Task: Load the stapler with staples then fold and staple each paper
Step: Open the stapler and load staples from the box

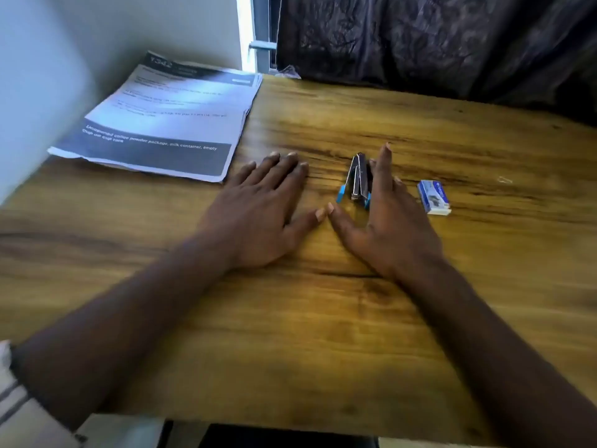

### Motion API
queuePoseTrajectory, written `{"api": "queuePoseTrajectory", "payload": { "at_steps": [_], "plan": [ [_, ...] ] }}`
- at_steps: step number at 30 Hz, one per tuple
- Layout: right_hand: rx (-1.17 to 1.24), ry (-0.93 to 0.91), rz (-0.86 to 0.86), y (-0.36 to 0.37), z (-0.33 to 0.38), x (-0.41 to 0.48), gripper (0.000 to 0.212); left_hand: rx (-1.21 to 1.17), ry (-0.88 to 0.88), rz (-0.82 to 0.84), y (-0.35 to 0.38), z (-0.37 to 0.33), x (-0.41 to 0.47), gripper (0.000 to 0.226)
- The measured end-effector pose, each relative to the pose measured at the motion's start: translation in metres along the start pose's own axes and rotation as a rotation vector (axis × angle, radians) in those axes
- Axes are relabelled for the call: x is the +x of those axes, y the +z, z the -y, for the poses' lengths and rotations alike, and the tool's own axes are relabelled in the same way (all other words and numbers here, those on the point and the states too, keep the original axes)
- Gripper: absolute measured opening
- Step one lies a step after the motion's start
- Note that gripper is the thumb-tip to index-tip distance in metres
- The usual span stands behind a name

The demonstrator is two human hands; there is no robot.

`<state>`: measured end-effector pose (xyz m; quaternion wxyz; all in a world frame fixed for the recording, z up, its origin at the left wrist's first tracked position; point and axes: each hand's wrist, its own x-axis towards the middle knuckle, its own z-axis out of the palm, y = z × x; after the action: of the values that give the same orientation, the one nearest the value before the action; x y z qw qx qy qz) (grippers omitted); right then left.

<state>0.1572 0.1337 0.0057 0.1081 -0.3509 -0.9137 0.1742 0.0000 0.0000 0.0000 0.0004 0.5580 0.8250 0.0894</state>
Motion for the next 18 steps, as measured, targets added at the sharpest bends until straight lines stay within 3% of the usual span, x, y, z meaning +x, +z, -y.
{"api": "queuePoseTrajectory", "payload": {
  "at_steps": [9,13,18],
  "plan": [
    [0.057,-0.024,-0.111,0.0022,-0.0026,-0.0009,0.107,-0.061,0.025,-0.04,-0.0006,0.0029,0.0047,0.095],
    [0.092,-0.066,-0.114,-0.0011,-0.0014,-0.006,0.089,-0.072,0.044,-0.077,-0.006,-0.0003,0.0008,0.077],
    [-0.001,-0.081,-0.142,0.0013,-0.0074,0.0008,0.064,-0.093,0.043,-0.088,-0.0024,0.0044,0.0056,0.077]
  ]
}}
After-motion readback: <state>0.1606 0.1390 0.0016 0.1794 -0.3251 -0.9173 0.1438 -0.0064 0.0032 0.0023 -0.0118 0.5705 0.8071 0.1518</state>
